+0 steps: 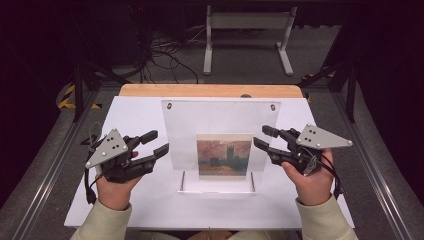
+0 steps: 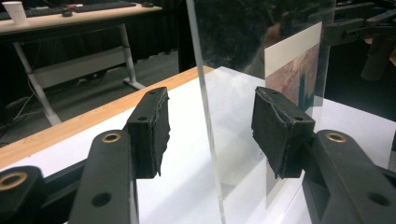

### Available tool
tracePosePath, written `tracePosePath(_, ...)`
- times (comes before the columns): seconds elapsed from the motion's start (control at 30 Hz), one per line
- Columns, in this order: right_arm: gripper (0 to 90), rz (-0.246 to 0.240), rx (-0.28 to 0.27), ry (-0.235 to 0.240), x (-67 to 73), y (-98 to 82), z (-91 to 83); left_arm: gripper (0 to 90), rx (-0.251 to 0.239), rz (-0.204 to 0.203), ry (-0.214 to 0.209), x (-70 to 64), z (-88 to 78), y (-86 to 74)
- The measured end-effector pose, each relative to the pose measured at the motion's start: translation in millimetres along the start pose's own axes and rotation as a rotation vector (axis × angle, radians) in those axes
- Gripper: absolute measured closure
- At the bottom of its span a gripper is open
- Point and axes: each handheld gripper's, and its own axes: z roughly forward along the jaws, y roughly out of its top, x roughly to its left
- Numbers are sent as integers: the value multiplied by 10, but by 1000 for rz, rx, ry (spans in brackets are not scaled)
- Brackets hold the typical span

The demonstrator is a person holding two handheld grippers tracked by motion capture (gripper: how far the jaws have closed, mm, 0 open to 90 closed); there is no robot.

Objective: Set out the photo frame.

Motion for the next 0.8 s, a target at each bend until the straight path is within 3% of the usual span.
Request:
tracePosePath(0.23,470,17,8,-5,-4,-12,-18,400,22,-19,-14,64,0,-40)
tracePosePath(0.5,317,27,9,-19,2,22,-147,310,37,-37,-33,153,-18,-90)
tracePosePath(0.8,204,51,35,-57,-89,-16,-307,245,38,-35,-12,232,-48,-191)
